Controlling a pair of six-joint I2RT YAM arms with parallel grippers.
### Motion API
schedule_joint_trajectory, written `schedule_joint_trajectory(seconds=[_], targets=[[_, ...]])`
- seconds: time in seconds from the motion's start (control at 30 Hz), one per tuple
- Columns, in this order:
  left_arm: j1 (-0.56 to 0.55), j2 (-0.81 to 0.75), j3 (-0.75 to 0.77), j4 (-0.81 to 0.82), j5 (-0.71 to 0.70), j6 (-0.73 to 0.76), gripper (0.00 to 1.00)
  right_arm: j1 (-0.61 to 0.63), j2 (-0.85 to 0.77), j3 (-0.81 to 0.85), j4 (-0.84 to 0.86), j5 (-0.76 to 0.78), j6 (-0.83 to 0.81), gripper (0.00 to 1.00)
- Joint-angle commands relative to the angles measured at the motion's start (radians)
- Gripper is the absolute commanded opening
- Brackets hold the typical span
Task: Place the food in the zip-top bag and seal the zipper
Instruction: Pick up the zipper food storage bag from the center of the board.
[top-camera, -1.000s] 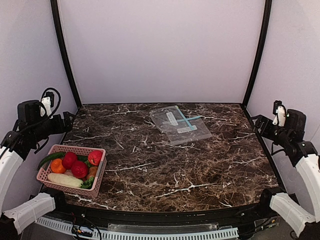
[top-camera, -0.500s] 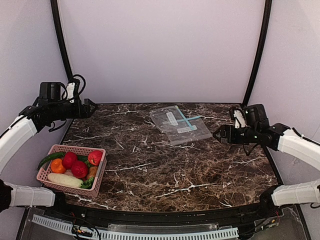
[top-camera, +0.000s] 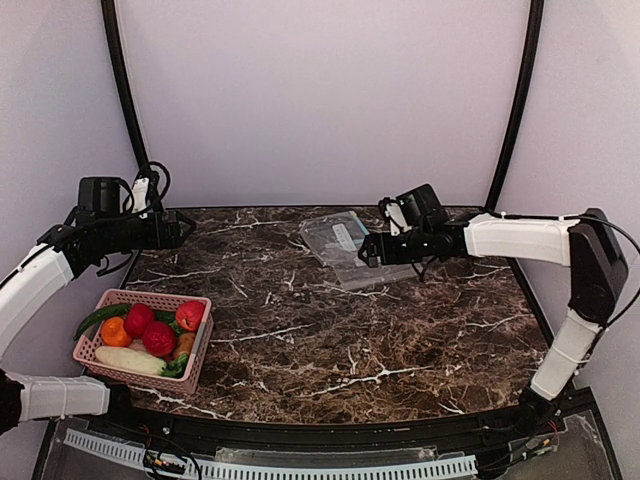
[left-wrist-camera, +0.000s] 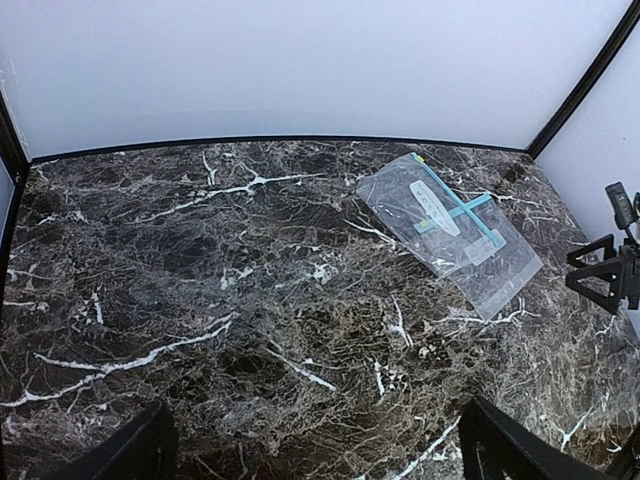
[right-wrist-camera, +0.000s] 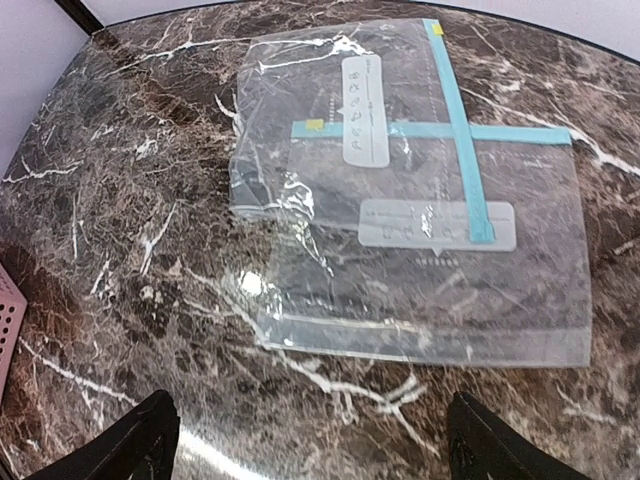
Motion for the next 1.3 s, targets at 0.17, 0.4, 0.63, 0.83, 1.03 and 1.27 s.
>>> schedule_joint_trajectory(seconds=[0.17,0.4,0.63,0.83,1.03,1.27], targets=[[0.001,0.011,-0.010,-0.033,-0.042,0.009,0.99,0.034,0.320,0.290,0.063,-0.041,-0.101,0.91],[0.015,0.023,-0.004,-0.044,-0.052,0.013,0.99,0.040,0.536,0.544,-0.038,-0.007,-0.174,0.90],[0.062,0.043,-0.001,-0.046,-0.015,0.001,0.99,0.057,0.660,0.683,-0.085,0.031,-0.238,0.88],[0.069,0.044,0.000,-0.049,-0.018,0.001,0.99,0.072,0.710,0.713,-0.092,0.041,-0.259,0.82],[0.069,0.050,-0.001,-0.053,-0.016,0.003,0.99,0.074,0.732,0.724,-0.092,0.064,-0.271,0.62],[0.069,0.056,0.002,-0.055,-0.014,0.004,0.99,0.074,0.731,0.729,-0.093,0.036,-0.278,0.29]])
